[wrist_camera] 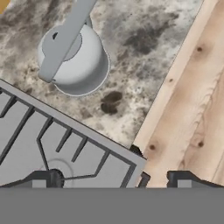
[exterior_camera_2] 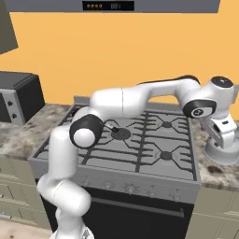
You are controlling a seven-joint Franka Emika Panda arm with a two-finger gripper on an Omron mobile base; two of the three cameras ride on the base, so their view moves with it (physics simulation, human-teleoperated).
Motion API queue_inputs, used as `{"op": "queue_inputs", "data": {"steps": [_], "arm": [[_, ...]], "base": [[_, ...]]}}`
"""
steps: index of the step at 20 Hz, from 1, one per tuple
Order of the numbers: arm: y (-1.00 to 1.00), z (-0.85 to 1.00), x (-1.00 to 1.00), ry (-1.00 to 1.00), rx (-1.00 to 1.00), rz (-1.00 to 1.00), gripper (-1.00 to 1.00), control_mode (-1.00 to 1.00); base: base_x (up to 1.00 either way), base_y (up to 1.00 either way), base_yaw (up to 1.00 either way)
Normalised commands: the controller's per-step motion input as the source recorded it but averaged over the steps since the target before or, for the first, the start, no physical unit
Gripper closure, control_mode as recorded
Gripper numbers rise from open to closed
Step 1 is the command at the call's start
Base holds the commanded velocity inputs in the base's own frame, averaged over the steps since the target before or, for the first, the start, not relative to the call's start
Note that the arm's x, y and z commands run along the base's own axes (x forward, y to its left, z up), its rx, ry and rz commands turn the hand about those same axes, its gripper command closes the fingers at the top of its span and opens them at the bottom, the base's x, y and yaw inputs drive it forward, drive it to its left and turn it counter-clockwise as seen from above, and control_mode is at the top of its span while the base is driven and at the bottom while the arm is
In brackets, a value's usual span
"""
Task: Pick the kettle from the counter and place it on a stove burner. Then turn the burner on.
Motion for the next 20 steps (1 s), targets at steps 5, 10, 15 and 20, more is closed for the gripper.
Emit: {"op": "queue_inputs", "data": {"steps": [5, 10, 15, 20], "arm": [[-0.37, -0.06, 0.22, -0.27, 0.00, -0.12, -1.00, -1.00], [-0.16, -0.12, 0.30, -0.19, 0.01, -0.08, -1.00, -1.00], [-0.02, -0.09, 0.35, -0.12, 0.01, -0.04, -1.00, -1.00], [0.00, -0.24, 0.38, -0.06, 0.00, -0.01, -1.00, -1.00]], "base": [[0.00, 0.00, 0.00], [0.00, 0.00, 0.00], [0.00, 0.00, 0.00], [0.00, 0.00, 0.00]]}}
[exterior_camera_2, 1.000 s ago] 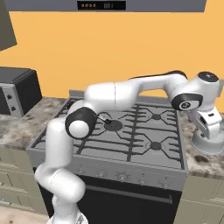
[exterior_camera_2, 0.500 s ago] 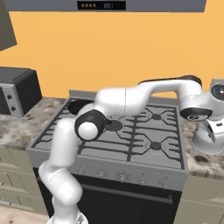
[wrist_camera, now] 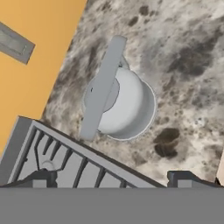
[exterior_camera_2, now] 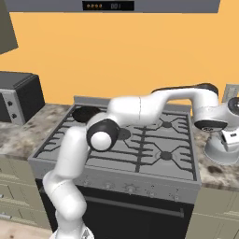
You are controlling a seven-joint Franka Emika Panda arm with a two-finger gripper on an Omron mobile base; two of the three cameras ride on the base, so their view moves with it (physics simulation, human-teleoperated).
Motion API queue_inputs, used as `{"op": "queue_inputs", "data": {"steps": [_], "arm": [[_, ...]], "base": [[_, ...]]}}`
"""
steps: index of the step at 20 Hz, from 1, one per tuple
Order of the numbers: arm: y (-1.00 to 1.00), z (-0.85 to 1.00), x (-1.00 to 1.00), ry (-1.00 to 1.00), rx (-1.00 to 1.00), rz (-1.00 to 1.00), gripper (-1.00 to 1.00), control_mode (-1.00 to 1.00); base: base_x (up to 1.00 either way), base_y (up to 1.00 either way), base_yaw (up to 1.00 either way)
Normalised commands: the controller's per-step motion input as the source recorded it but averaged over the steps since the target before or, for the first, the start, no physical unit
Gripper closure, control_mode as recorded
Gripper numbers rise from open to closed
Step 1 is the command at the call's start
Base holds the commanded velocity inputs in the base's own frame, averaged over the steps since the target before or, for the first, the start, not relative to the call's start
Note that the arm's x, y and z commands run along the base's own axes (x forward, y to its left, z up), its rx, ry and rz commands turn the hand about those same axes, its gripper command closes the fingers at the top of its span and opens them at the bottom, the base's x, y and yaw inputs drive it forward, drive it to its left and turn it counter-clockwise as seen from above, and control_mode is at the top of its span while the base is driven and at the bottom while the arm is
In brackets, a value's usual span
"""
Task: Pick the kettle from the counter and place it on a stove burner. Then turn the burner on.
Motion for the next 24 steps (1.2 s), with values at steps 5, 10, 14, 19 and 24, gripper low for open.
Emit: {"op": "queue_inputs", "data": {"steps": [5, 10, 14, 19, 24], "arm": [[0.00, -0.44, 0.40, -0.01, -0.01, 0.00, -1.00, -1.00], [0.00, -0.42, 0.44, -0.03, -0.01, 0.00, -1.00, -1.00], [-0.01, -0.25, 0.49, -0.06, 0.00, -0.02, -1.00, -1.00], [-0.24, -0.16, 0.49, -0.03, 0.00, -0.01, -1.00, -1.00], [-0.58, -0.02, 0.29, 0.00, 0.02, 0.00, -1.00, -1.00]], "base": [[0.00, 0.00, 0.00], [0.00, 0.00, 0.00], [0.00, 0.00, 0.00], [0.00, 0.00, 0.00], [0.00, 0.00, 0.00]]}}
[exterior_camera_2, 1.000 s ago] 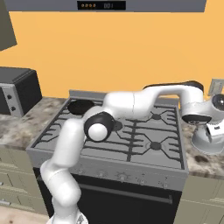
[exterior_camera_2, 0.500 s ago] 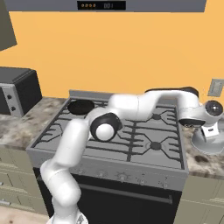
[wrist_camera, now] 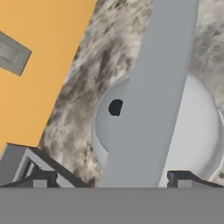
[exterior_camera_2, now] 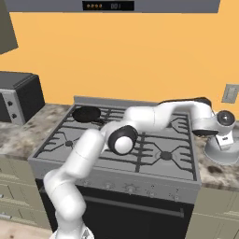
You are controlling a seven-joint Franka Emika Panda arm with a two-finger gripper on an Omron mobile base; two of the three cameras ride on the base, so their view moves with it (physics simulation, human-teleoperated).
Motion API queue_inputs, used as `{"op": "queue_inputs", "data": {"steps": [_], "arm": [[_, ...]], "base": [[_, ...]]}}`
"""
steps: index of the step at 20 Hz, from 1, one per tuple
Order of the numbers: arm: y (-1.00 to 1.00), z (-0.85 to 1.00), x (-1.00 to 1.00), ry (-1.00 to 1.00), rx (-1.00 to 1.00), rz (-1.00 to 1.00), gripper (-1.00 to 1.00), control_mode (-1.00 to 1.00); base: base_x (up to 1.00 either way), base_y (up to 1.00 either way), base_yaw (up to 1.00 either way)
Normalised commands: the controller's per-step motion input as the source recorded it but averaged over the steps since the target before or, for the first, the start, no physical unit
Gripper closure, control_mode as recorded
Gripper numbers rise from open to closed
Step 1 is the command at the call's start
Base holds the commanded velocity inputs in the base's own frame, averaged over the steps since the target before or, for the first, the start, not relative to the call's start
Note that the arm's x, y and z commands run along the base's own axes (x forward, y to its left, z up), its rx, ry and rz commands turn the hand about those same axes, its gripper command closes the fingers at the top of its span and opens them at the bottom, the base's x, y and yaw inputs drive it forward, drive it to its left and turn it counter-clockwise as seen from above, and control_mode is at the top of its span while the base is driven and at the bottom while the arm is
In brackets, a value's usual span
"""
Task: Pick the kettle from the counter and place it on a stove burner. Then turn the burner on.
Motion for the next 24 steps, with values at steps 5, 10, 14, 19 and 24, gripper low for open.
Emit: {"op": "queue_inputs", "data": {"steps": [5, 10, 14, 19, 24], "arm": [[-0.36, 0.00, 0.27, 0.00, 0.00, 0.00, -1.00, -1.00], [-0.01, 0.00, 0.00, 0.00, 0.00, 0.00, 1.00, -1.00], [0.00, 0.00, 0.00, 0.00, 0.00, 0.00, 1.00, -1.00], [0.01, 0.02, -0.09, -0.18, 0.01, 0.00, 1.00, -1.00], [0.15, 0.14, -0.42, -0.24, 0.10, 0.01, 1.00, -1.00]], "base": [[0.00, 0.00, 0.00], [0.00, 0.00, 0.00], [0.00, 0.00, 0.00], [0.00, 0.00, 0.00], [0.00, 0.00, 0.00]]}}
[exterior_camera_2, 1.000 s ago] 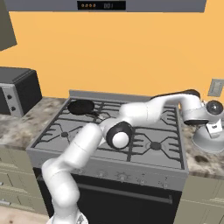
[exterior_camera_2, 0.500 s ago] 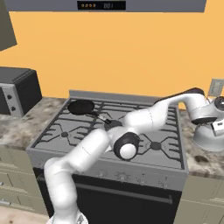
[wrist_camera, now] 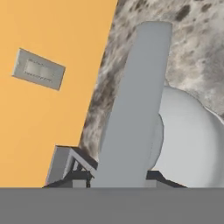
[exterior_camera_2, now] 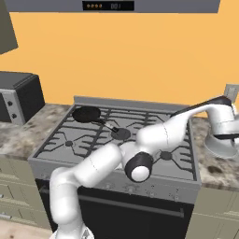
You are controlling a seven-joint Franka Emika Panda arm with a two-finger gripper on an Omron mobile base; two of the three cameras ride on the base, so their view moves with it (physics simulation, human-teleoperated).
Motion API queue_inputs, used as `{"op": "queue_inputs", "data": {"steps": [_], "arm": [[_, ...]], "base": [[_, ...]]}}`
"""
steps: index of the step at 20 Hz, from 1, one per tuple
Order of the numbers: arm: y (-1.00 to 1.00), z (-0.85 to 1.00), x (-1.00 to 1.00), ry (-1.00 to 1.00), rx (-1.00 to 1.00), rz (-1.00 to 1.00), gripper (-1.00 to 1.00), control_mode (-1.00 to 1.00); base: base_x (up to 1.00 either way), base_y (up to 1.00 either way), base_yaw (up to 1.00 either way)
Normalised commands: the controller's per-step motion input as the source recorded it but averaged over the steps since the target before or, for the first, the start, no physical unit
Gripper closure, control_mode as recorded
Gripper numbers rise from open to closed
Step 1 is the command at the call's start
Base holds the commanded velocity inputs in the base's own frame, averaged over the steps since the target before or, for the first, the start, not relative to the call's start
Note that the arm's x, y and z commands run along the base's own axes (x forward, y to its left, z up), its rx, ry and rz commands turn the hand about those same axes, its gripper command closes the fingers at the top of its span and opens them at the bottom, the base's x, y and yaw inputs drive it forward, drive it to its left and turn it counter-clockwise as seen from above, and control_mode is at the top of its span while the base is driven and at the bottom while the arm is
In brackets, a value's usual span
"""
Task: Pick the kettle from the counter and place it on a stove burner. Then turn the burner on.
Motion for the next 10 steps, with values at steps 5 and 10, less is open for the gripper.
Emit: {"op": "queue_inputs", "data": {"steps": [5, 10], "arm": [[0.93, 0.11, -0.34, -0.30, 0.05, 0.06, 1.00, -1.00], [1.00, 0.11, -0.26, -0.40, 0.02, 0.11, 1.00, -1.00]], "base": [[0.00, 0.00, 0.00], [0.00, 0.00, 0.00]]}}
